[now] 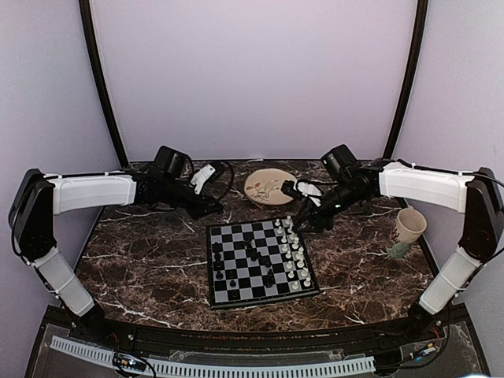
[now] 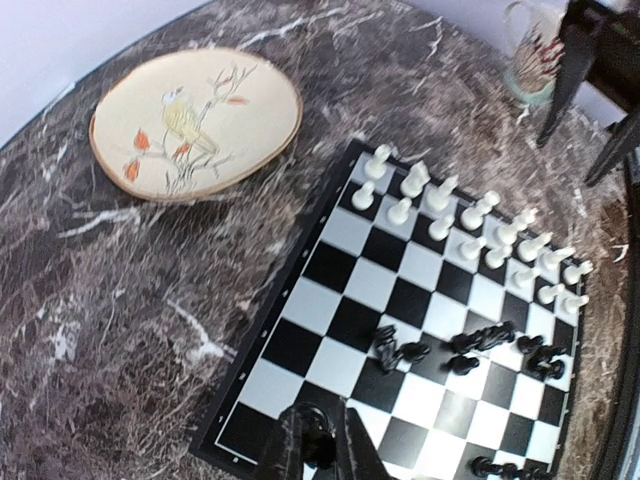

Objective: Set up the chess pieces on the board
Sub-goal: Pass from the right arm to the left

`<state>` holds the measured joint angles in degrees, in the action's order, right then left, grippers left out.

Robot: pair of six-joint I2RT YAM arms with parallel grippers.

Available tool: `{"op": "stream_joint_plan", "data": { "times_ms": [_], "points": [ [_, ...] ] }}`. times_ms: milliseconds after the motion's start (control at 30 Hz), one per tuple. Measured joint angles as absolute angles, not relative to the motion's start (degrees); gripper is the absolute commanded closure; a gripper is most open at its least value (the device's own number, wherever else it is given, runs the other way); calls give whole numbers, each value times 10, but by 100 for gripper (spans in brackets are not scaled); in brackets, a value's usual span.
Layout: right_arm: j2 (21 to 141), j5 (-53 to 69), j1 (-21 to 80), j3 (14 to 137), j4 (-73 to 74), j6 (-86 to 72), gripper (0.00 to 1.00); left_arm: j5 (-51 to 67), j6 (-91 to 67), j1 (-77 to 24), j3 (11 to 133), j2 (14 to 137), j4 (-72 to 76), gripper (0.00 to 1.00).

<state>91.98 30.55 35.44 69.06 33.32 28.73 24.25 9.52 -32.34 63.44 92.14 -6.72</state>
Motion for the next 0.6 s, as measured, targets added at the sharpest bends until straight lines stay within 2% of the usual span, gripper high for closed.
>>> {"op": "stream_joint_plan", "data": {
  "times_ms": [333,600],
  "points": [
    [920,286,354,681,310,291,61,170,98,-323,704,1058,-145,93],
    [920,287,354,681,303,296,61,153,98,-323,707,1069,-168,93]
  ]
}}
